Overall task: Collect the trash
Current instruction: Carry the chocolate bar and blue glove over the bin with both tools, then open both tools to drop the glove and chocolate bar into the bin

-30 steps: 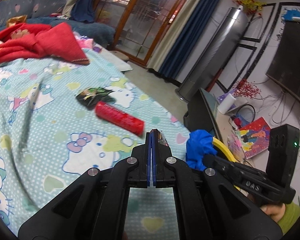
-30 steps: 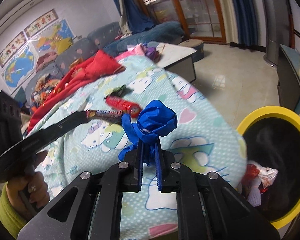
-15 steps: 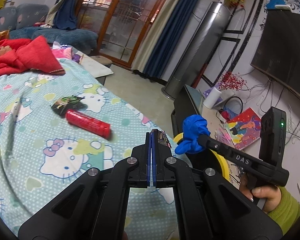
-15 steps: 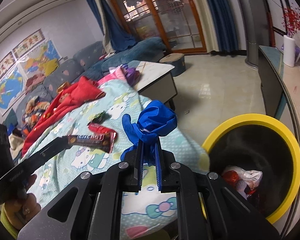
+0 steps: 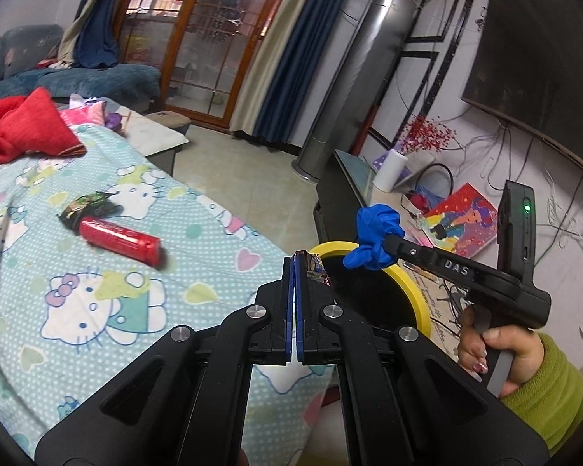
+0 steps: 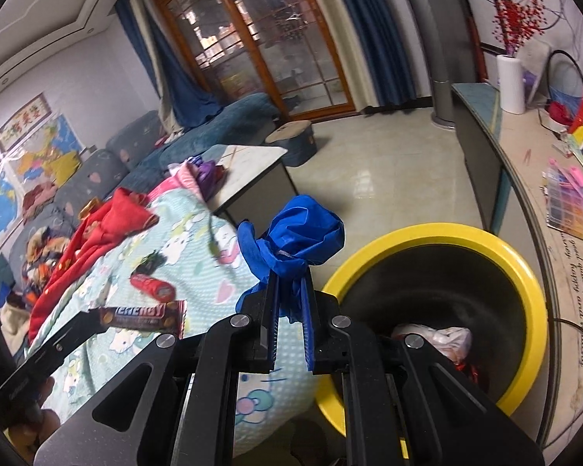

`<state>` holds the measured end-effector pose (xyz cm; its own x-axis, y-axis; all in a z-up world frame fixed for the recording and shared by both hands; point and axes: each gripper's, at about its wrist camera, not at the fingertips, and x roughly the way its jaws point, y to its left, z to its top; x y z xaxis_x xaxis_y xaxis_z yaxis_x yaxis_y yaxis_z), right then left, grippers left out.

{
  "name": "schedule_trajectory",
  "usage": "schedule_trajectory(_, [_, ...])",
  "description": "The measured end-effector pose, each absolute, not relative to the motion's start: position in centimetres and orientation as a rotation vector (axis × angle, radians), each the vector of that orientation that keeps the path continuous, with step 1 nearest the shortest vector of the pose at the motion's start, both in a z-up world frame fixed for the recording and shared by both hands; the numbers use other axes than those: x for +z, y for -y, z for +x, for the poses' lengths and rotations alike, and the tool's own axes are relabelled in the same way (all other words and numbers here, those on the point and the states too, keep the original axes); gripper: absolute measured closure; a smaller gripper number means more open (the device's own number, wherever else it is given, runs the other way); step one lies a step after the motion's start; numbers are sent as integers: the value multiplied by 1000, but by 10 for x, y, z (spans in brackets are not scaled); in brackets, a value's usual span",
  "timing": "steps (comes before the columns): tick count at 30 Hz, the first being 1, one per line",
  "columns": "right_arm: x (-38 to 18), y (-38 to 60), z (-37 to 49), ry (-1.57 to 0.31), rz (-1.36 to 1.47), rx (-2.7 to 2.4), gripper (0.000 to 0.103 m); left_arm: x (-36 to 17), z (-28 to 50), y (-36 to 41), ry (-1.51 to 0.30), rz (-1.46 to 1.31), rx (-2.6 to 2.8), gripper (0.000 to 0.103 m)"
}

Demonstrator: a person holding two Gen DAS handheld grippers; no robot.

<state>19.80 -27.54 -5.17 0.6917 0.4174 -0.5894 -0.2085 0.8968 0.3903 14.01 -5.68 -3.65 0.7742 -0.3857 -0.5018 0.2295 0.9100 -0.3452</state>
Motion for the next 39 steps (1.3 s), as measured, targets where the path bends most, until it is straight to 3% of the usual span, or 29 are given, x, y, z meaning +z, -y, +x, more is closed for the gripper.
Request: schedule_trajectory(39, [-111,373,218,-850,441,131,93,-89,167,181,-745,-31,-536,103])
